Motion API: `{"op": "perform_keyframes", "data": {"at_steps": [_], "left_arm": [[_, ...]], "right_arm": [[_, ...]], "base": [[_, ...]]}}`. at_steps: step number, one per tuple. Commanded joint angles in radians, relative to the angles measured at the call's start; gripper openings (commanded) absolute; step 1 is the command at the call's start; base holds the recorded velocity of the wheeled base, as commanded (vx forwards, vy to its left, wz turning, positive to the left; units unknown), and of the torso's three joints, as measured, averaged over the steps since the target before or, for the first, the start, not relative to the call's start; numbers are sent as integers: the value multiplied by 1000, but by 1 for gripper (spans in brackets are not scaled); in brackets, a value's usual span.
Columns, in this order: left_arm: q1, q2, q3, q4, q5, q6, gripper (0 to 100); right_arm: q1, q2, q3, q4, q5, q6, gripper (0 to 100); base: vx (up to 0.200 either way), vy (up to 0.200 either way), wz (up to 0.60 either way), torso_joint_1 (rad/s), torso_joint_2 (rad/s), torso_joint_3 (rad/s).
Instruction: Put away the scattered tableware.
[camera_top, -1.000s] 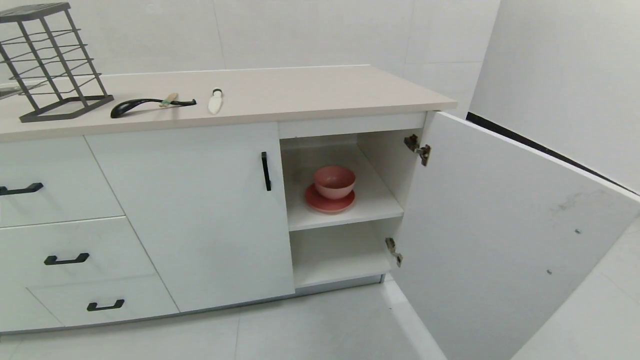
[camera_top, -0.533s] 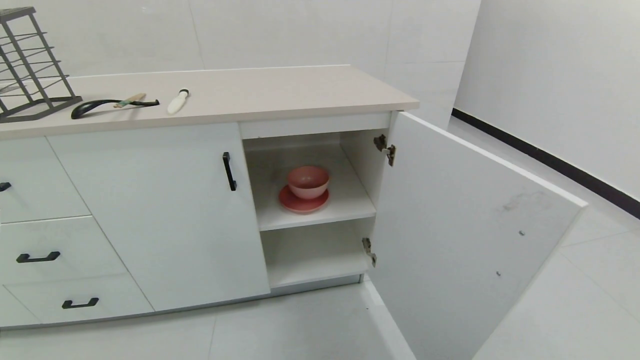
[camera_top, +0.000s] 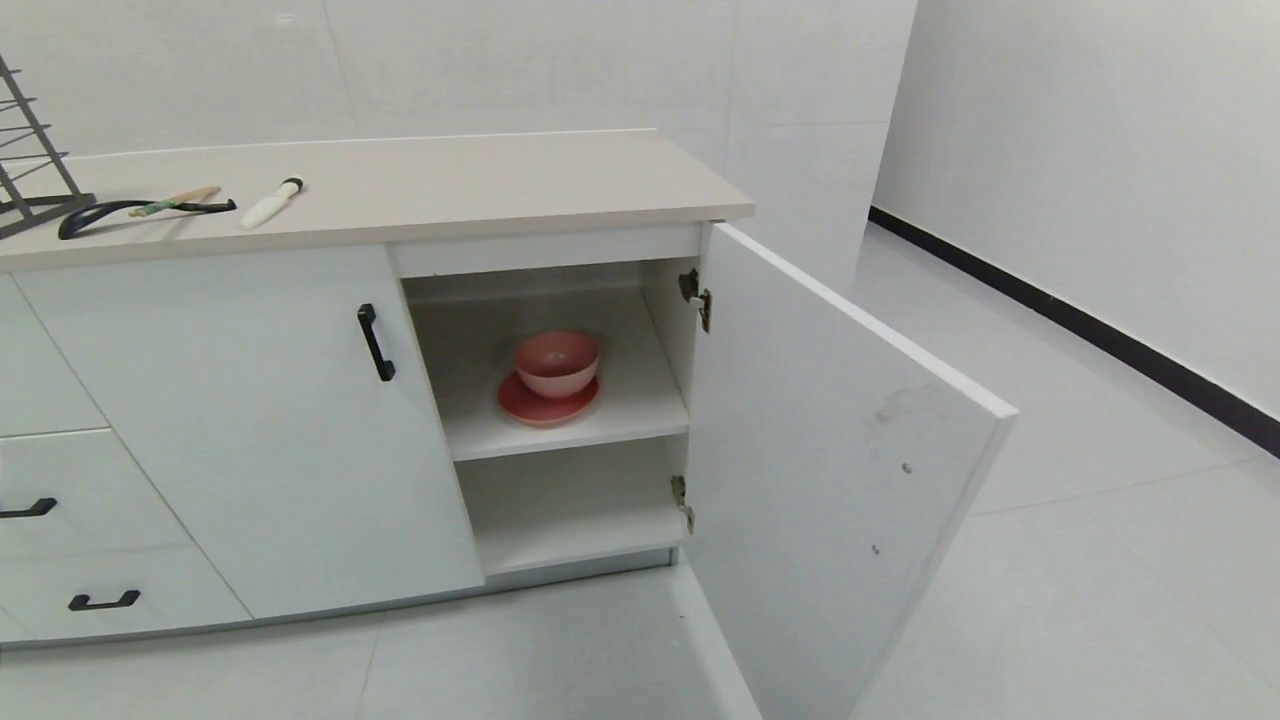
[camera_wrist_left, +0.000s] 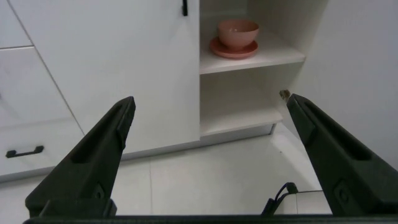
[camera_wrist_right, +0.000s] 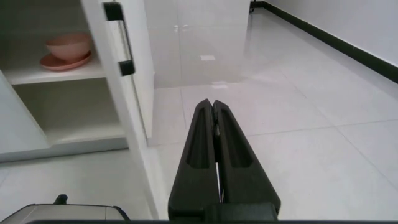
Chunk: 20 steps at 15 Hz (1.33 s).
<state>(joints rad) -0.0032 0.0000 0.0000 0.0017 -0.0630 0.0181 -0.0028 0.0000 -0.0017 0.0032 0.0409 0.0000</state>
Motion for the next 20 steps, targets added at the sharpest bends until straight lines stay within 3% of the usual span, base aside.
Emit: {"op": "perform_keyframes", "data": {"at_steps": [1,6,7,9,11,12,14,16,20], "left_arm": [[0,0,0,0,0,0,100],[0,0,0,0,0,0,100],[0,0,0,0,0,0,100],[0,0,0,0,0,0,100],[0,0,0,0,0,0,100],[0,0,0,0,0,0,100],[0,0,0,0,0,0,100],[0,0,0,0,0,0,100],[0,0,0,0,0,0,100]], "right_arm": [[0,2,0,0,1,0,0],[0,2,0,1,2,9,0],[0,2,2,-26,1,17,0],[0,2,-1,-216,4,-3,0],[-3,23,-46,-177,74,-5,0],[0,150,-153,-120,162,-5,0],[10,419,-291,-152,202,-52,0],[27,706,-348,-351,229,-114,0],[84,1146,-330,-698,304,-115,0]], "base": [[0,-200,0,2,2,2],[0,-40,0,0,2,0],[0,0,0,0,0,0],[0,0,0,0,0,0],[0,0,0,0,0,0],[0,0,0,0,0,0],[0,0,0,0,0,0],[0,0,0,0,0,0],[0,0,0,0,0,0]]}}
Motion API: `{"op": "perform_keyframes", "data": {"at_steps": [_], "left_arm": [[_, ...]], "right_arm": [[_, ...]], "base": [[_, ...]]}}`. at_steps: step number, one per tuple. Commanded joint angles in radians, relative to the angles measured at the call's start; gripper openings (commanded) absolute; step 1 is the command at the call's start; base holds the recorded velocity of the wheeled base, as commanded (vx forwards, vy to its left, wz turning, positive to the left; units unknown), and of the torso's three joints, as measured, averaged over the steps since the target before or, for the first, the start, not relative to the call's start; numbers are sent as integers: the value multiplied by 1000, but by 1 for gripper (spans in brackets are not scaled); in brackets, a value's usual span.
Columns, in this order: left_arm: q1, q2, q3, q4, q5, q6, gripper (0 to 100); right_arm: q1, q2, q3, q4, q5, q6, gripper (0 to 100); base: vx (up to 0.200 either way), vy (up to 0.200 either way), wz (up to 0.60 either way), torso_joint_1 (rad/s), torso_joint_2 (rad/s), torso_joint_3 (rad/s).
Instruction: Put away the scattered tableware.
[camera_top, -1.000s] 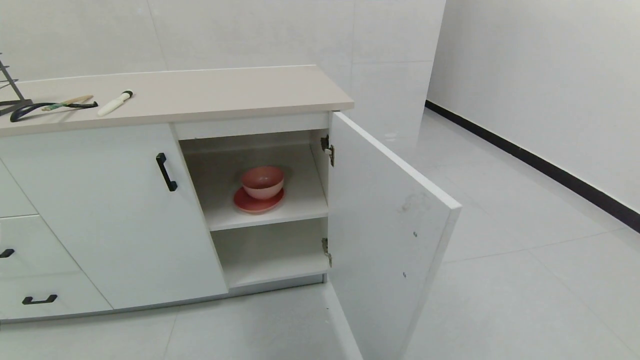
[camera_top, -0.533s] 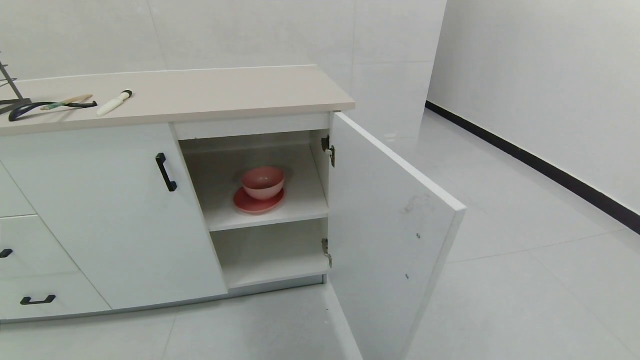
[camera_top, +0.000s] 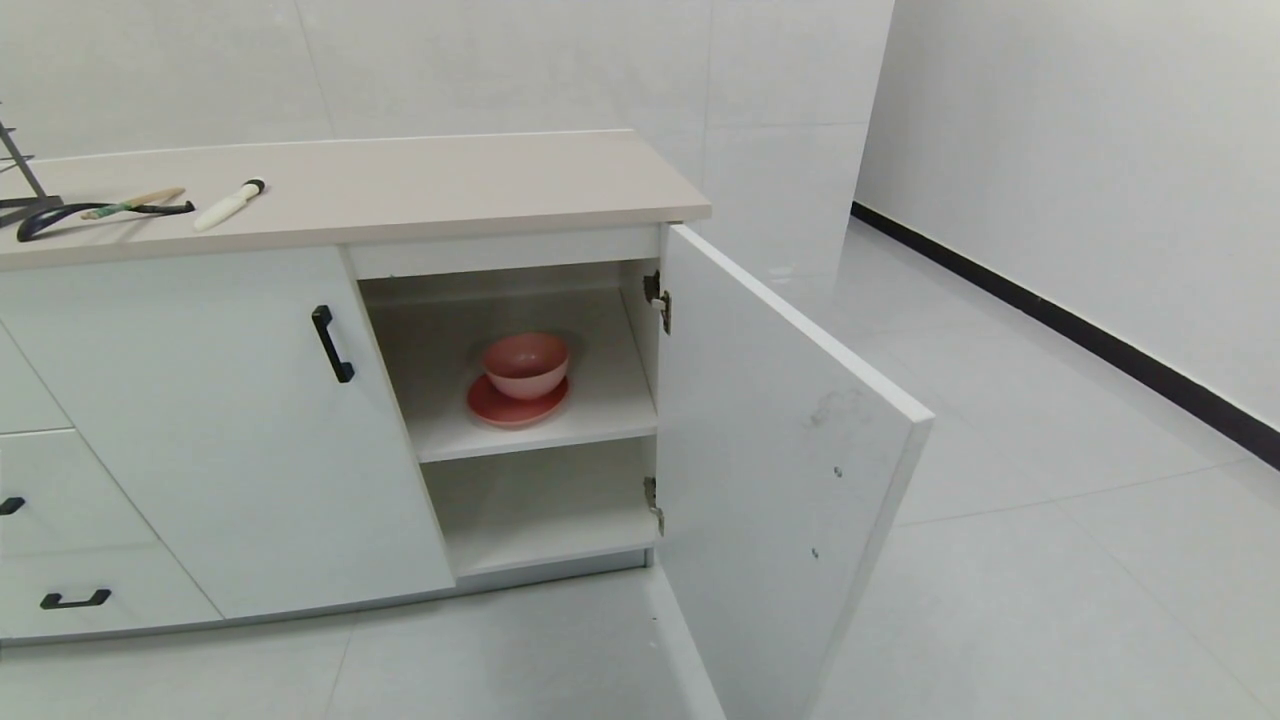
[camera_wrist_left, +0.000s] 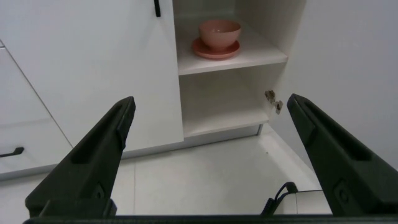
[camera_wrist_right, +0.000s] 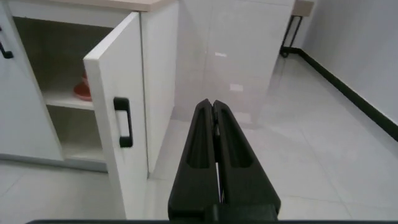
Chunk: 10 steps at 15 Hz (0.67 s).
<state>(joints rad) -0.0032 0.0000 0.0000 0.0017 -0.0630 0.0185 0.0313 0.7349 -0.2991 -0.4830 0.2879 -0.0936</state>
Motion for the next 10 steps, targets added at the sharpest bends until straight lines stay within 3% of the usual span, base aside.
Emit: {"op": "perform_keyframes", "data": {"at_steps": [1,4,10], "left_arm": [[0,0,0,0,0,0,100],[0,0,0,0,0,0,100],[0,0,0,0,0,0,100]], "right_arm": [[61,500,-26,-282,112,-20,0],[62,656,-38,-416,260,-21,0],[116,928,-77,-632,266,-71,0]], "base": [[0,0,0,0,0,0],[0,0,0,0,0,0],[0,0,0,0,0,0]]}}
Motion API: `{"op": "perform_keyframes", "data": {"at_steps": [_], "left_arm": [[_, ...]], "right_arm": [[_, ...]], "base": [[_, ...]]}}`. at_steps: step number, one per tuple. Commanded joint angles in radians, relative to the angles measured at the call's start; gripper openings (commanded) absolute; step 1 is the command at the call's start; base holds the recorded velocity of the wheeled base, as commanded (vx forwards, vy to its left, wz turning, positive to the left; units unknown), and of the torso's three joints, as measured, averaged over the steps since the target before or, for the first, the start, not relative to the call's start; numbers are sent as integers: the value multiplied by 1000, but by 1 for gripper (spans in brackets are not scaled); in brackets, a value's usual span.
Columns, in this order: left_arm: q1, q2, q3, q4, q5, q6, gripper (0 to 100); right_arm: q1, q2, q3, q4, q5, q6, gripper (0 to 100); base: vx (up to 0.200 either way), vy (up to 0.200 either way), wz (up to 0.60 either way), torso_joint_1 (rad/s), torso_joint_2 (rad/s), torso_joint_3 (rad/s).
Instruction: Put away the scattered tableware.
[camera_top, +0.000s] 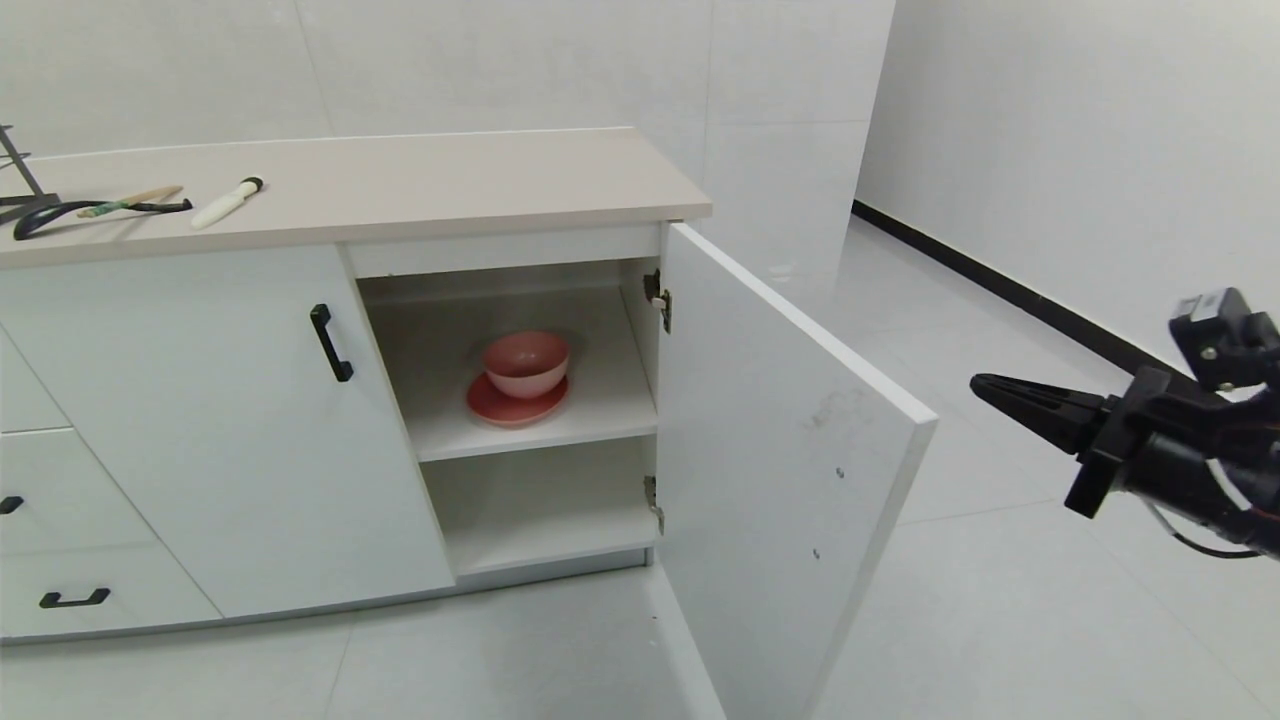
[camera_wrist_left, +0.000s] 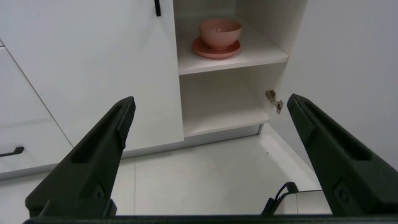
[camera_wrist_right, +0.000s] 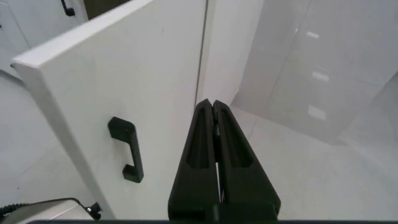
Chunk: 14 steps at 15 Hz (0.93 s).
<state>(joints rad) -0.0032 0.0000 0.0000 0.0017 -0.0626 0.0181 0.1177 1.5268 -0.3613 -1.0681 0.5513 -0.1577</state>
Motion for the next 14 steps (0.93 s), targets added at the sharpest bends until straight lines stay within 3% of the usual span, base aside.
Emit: {"op": "perform_keyframes", "data": {"at_steps": [1,4,14], "left_arm": [[0,0,0,0,0,0,100],[0,0,0,0,0,0,100],[0,0,0,0,0,0,100]], "right_arm": [[39,168,-16,-81,2,-6,0],[85,297,-24,-245,52,-6,0],[229,319,-44,-282,56,-6,0]], "base": [[0,0,0,0,0,0],[0,0,0,0,0,0],[0,0,0,0,0,0]]}}
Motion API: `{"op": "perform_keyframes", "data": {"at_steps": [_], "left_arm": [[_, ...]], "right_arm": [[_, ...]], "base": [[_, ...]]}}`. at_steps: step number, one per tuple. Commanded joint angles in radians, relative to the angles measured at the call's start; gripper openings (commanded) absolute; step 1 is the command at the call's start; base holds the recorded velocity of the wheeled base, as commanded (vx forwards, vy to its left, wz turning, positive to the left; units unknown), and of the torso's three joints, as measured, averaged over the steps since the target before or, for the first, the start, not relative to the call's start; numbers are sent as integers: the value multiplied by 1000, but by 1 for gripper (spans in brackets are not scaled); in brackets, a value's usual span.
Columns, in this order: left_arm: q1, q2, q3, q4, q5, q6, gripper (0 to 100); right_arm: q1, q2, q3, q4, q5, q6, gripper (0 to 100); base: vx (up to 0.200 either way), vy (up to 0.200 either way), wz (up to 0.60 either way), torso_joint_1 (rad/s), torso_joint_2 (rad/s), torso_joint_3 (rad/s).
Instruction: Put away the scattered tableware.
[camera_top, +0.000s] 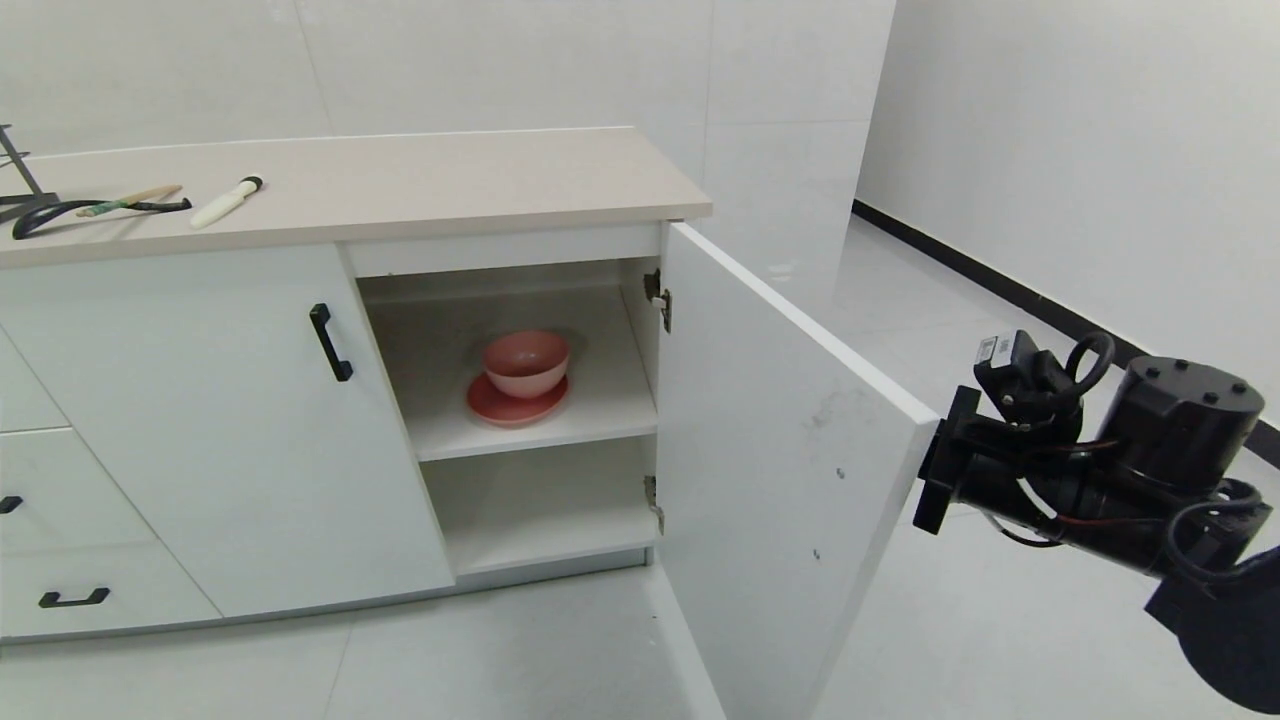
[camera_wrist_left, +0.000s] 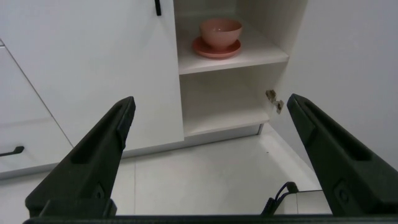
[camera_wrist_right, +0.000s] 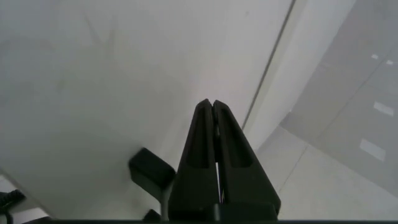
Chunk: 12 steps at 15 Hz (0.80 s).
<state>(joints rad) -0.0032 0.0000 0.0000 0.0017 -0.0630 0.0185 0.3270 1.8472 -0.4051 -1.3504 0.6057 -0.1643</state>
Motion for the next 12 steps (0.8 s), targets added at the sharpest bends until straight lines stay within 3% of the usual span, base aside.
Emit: {"op": "perform_keyframes", "data": {"at_steps": [1,9,12], "left_arm": [[0,0,0,0,0,0,100],[0,0,0,0,0,0,100],[0,0,0,0,0,0,100]], "right_arm": [[32,-2,0,1,2,0,0],[179,12,-44,1,-1,2,0],[168,15,-38,1,-3,0,0]], "base": [[0,0,0,0,0,0],[0,0,0,0,0,0],[-67,0,0,1,6,2]]}}
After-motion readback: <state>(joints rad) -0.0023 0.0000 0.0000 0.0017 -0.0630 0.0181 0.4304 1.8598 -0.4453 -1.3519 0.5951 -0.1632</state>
